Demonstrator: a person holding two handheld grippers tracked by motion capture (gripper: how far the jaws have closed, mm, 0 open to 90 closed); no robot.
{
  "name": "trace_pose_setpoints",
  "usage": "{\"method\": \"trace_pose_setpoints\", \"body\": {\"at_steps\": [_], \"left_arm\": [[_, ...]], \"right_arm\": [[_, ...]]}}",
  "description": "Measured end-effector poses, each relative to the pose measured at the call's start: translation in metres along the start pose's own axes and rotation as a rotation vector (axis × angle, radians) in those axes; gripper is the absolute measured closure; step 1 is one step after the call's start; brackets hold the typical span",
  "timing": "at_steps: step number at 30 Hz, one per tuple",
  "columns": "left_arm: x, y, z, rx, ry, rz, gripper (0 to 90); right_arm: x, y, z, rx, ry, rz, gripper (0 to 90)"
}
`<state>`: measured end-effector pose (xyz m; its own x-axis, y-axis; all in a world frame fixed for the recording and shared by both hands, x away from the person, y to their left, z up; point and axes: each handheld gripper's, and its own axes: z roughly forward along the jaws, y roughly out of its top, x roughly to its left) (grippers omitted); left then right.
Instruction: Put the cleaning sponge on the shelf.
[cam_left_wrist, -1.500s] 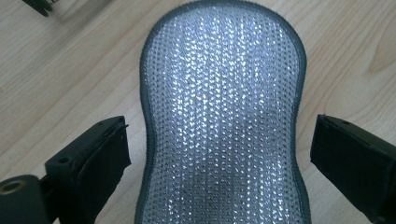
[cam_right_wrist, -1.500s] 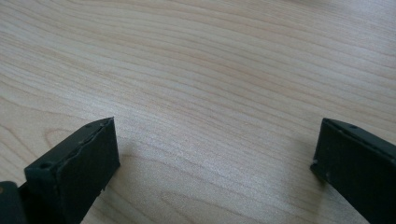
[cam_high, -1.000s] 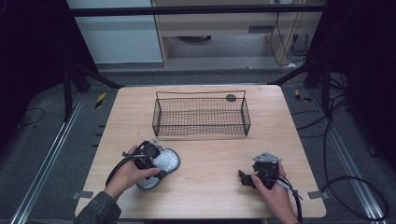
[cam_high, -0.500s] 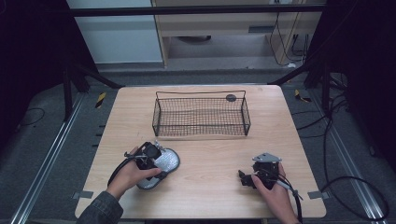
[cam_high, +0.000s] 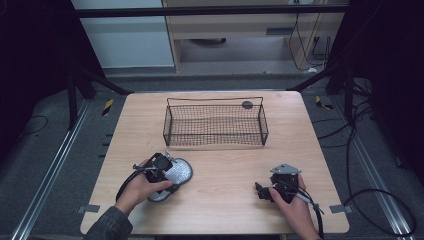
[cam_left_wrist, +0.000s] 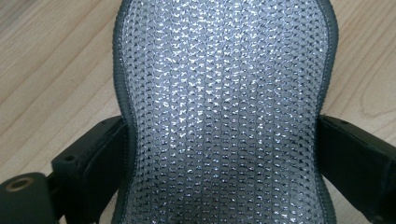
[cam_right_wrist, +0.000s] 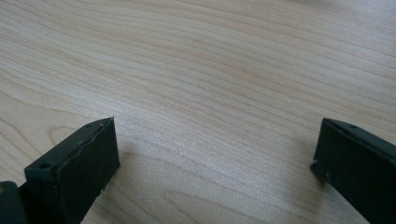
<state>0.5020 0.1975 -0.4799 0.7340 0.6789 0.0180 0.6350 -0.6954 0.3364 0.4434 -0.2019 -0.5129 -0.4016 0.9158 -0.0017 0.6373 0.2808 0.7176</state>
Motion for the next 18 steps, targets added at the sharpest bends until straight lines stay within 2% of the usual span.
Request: {"method": "trace_pose_setpoints", "body": {"at_steps": [18], "left_arm": [[-0.005, 0.004, -0.021, -0.065, 0.025, 0.066, 8.3]], "right_arm": [[0.000, 0.000, 0.000, -0.004, 0.000, -0.001, 0.4]]}}
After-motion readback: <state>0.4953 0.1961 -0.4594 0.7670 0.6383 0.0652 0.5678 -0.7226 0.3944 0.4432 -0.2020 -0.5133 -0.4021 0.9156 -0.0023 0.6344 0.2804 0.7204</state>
